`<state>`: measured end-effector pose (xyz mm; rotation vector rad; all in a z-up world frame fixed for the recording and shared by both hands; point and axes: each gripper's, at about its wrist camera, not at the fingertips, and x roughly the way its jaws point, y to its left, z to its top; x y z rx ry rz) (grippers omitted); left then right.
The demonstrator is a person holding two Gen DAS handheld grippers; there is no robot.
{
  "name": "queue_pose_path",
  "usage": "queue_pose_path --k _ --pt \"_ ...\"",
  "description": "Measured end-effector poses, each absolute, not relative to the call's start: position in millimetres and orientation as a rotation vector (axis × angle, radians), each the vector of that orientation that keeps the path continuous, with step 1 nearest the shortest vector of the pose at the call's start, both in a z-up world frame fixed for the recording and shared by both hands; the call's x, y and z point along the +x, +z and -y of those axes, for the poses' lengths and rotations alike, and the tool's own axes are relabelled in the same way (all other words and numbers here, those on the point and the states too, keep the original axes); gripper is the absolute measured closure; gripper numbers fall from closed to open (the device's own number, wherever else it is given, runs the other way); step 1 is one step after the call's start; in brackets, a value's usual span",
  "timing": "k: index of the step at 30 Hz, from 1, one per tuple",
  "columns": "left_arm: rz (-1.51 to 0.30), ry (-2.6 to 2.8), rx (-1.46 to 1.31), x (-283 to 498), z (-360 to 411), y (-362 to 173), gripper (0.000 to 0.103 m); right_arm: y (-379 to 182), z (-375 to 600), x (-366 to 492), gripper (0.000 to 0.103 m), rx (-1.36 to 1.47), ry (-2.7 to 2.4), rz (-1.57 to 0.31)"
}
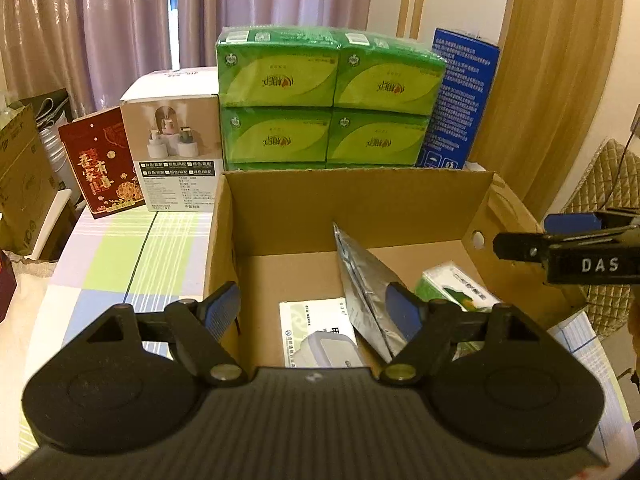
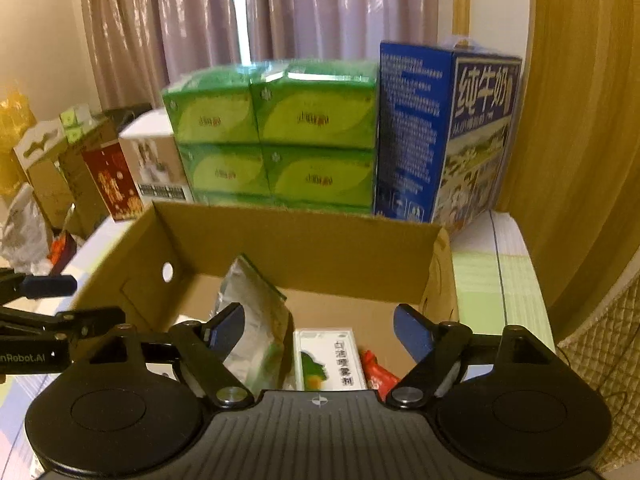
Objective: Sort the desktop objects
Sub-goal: 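Open both tools to drop the plug adapter and spray box inside, then withdraw both tools from the box back over the table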
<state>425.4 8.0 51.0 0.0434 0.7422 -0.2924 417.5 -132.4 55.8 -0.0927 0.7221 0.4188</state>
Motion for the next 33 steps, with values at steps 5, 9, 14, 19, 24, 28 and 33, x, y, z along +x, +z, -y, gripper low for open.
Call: queue_pose_path --k 5,9,14,19,24,28,33 --pt "-0.751 -0.291 0.046 410.4 -10.4 58.6 0.025 66.6 141.2 404.0 0.024 -0.082 0.423 -0.720" --pt "-0.746 -0.288 0.041 390.5 -15.8 70.4 0.022 80.4 151.8 384.3 0.022 -0.068 0.421 -0.706" --pt "-0.746 -0.273 0.059 359.6 -27.6 86.4 0.019 98.8 163.0 346.2 0.017 -0.066 0.439 -0.690" --pt "-0.742 -0.247 0.050 318.9 -48.8 99.5 0.017 112.2 172.3 299.2 0.013 -0.076 0.467 -0.675" --pt "-0.752 -0.221 0.043 274.1 -74.1 106.8 0.011 117.7 180.9 256.9 0.010 -0.101 0.490 -0.679" --pt "-0.767 -0.201 0.060 239.0 -95.4 107.7 0.009 117.0 189.5 226.8 0.006 -0.109 0.498 -0.681" --pt "-0.792 -0.222 0.052 203.4 -120.8 105.7 0.006 109.9 196.8 202.0 0.002 -0.135 0.521 -0.713"
